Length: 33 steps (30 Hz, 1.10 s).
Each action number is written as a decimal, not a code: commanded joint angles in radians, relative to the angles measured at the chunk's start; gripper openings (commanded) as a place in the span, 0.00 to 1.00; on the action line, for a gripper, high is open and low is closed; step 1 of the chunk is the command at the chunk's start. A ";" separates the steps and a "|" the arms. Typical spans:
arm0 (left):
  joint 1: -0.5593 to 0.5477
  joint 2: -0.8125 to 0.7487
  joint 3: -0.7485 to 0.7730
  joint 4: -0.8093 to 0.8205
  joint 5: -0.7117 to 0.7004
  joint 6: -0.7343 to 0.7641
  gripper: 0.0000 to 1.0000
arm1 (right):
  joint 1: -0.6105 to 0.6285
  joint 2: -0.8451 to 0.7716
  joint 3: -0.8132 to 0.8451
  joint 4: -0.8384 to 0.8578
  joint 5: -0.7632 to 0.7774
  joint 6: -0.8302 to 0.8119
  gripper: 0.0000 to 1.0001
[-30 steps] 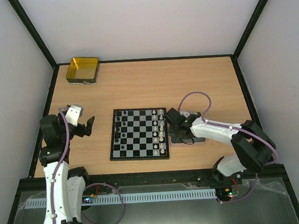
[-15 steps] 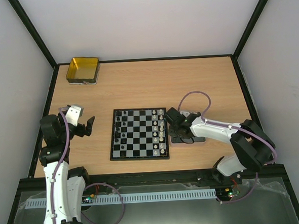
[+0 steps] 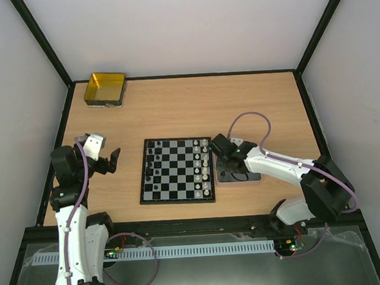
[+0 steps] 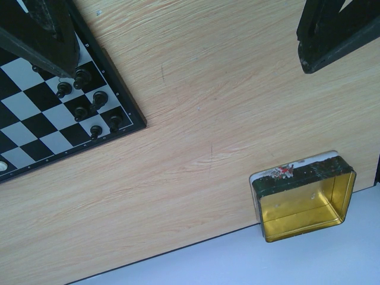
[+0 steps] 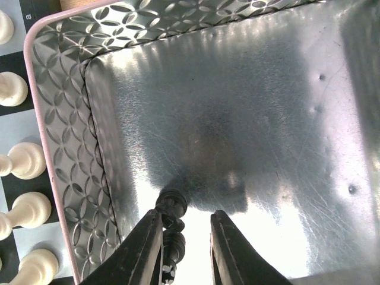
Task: Set up the chess pieces on the board
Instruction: Pick up the chess piece from the storage box.
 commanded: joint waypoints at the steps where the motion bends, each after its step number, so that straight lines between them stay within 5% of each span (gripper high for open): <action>1: 0.005 -0.005 -0.009 -0.009 0.014 0.007 0.99 | -0.005 -0.008 0.013 -0.042 0.035 -0.008 0.23; 33: 0.005 0.000 -0.010 -0.008 0.014 0.006 0.99 | -0.017 0.089 -0.029 0.086 -0.024 -0.057 0.17</action>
